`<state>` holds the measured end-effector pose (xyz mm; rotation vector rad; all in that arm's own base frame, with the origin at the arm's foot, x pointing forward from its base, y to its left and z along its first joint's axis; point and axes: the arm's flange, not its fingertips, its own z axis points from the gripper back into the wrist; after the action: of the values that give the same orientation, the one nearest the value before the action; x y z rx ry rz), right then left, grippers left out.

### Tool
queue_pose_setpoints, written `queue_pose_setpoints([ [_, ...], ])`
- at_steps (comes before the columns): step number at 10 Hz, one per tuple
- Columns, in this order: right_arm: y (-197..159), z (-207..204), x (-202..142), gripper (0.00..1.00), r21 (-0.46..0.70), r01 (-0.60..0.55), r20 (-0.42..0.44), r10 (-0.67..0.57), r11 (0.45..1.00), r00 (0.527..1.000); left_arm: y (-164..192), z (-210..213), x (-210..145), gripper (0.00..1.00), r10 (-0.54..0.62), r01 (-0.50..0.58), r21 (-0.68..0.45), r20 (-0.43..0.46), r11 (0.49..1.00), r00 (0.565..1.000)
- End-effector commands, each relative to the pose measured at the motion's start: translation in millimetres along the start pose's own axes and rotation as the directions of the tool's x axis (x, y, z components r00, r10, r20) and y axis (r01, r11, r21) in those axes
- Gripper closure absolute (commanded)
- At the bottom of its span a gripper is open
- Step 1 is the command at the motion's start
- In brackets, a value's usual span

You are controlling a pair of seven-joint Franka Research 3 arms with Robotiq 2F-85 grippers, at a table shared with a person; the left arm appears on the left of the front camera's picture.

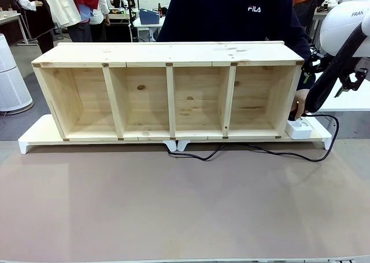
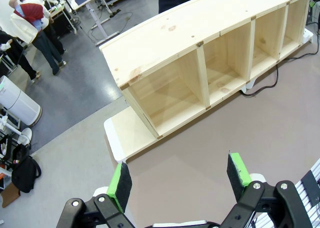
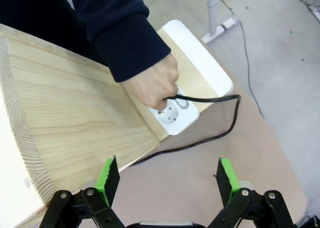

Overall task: Perform cable management.
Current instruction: Release the Power Cable when the human grasps it.

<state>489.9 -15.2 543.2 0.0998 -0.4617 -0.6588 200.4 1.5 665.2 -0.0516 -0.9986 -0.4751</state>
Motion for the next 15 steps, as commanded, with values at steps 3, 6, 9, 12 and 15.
queue_pose_setpoints([
  [3, -0.2, -0.6, -0.4, 0.00, 0.001, -0.005, -0.005, 0.005, 1.000, 1.000, -1.1, -1.5, 1.3, 0.00, 0.013, -0.013, -0.003, 0.010, 1.000, 1.000],
  [6, -0.2, -0.6, -0.4, 0.00, 0.001, -0.005, -0.005, 0.005, 1.000, 1.000, -1.1, -1.5, 1.3, 0.00, 0.013, -0.013, -0.003, 0.010, 1.000, 1.000],
  [9, -0.2, -0.6, -0.4, 0.00, 0.001, -0.005, -0.005, 0.005, 1.000, 1.000, -1.1, -1.5, 1.3, 0.00, 0.013, -0.013, -0.003, 0.010, 1.000, 1.000],
  [12, -0.2, -0.6, -0.4, 0.00, 0.001, -0.005, -0.005, 0.005, 1.000, 1.000, -1.1, -1.5, 1.3, 0.00, 0.013, -0.013, -0.003, 0.010, 1.000, 1.000],
  [15, -0.2, -0.6, -0.4, 0.00, 0.001, -0.005, -0.005, 0.005, 1.000, 1.000, -1.1, -1.5, 1.3, 0.00, 0.013, -0.013, -0.003, 0.010, 1.000, 1.000],
])
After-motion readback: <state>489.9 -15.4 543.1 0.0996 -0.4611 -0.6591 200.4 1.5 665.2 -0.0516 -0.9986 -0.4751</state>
